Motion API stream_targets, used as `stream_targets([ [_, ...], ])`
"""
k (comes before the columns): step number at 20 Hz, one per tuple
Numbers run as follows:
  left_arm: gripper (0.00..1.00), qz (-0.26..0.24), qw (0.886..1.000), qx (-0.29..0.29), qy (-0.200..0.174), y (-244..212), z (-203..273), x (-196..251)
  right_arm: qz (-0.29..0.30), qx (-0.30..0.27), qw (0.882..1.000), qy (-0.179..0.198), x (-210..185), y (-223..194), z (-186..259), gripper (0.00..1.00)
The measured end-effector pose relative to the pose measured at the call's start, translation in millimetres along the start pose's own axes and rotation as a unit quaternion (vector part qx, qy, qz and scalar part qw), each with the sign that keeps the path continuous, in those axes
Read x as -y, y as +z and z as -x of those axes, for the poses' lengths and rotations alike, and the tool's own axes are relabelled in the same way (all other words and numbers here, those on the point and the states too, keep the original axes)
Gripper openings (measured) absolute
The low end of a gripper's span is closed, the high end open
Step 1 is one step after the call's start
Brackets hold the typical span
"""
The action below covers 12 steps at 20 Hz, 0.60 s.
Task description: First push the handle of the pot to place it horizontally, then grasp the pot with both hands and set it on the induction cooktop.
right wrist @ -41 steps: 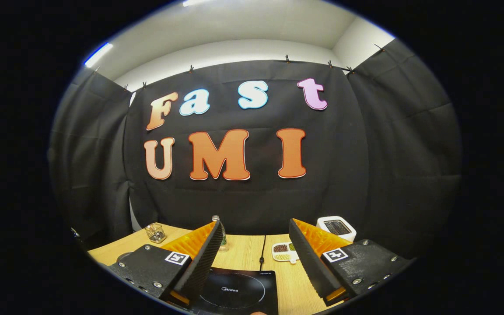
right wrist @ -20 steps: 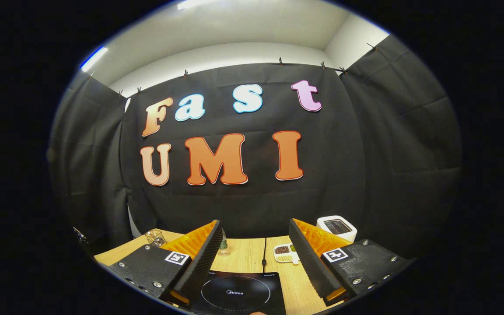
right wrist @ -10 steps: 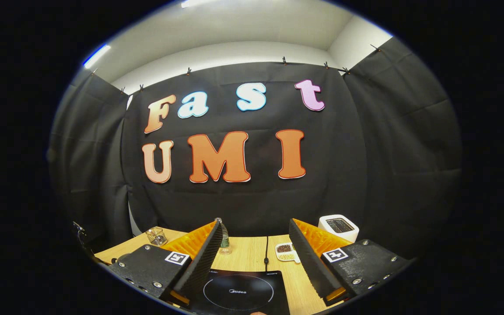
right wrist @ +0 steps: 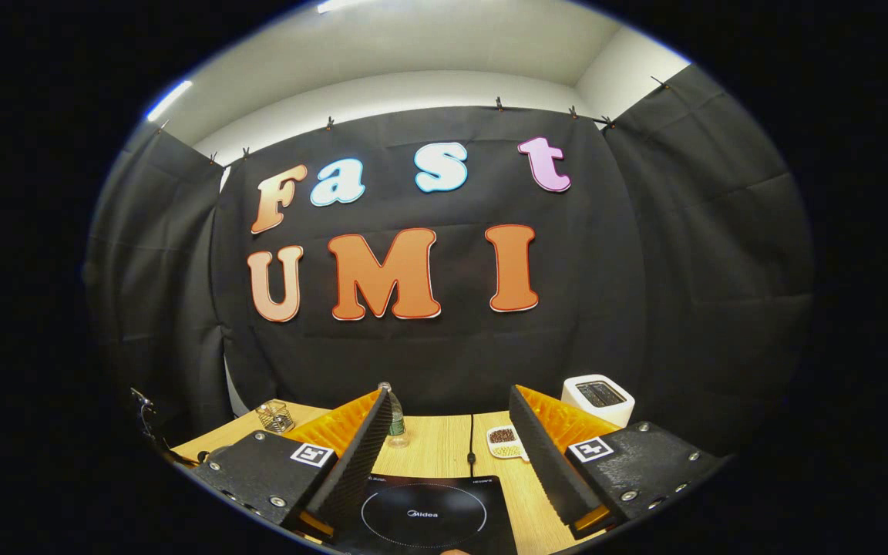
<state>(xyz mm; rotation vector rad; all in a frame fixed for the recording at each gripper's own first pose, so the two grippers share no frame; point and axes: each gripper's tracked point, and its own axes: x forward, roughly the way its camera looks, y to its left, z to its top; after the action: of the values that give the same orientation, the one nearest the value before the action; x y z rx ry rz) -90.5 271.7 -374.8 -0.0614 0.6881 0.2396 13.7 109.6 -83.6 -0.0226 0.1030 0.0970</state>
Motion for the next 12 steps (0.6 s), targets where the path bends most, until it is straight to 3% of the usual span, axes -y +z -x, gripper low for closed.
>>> stream_targets([
  [2, 0.02, 0.002, 1.0, 0.003, -0.004, 2.2, -4.4, -2.6, 0.0, 0.0, 1.0, -0.001, -1.3, -0.1, -0.2, 0.95],
  [3, 0.02, 0.003, 1.0, 0.004, -0.004, 4.1, -6.9, -3.4, 0.0, 0.0, 1.0, -0.002, -1.5, -0.5, -0.8, 1.0],
  [4, 0.02, 0.002, 1.0, 0.005, -0.003, 5.4, -8.5, -4.3, 0.0, 0.0, 1.0, -0.003, -1.3, -0.6, -1.1, 0.95],
  [5, 0.0, 0.0, 1.0, 0.006, -0.002, 6.2, -10.3, -5.3, 0.0, 0.0, 1.0, -0.003, -1.9, -1.2, -0.8, 1.0],
  [6, 0.02, -0.002, 1.0, 0.007, -0.001, 7.6, -12.9, -7.0, 0.0, 0.0, 1.0, -0.004, -2.5, -1.6, -1.3, 0.95],
  [7, 0.02, -0.002, 1.0, 0.008, -0.001, 9.2, -15.0, -7.6, 0.0, -0.001, 1.0, -0.005, -4.0, -2.4, -1.3, 1.0],
  [8, 0.02, 0.0, 1.0, 0.009, -0.002, 10.2, -16.3, -8.0, 0.0, -0.001, 1.0, -0.005, -5.5, -3.5, -1.7, 0.95],
  [12, 0.01, 0.021, 1.0, 0.014, -0.009, 15.3, -19.3, -13.0, 0.007, -0.01, 1.0, -0.003, -11.6, -15.7, -2.2, 0.95],
])
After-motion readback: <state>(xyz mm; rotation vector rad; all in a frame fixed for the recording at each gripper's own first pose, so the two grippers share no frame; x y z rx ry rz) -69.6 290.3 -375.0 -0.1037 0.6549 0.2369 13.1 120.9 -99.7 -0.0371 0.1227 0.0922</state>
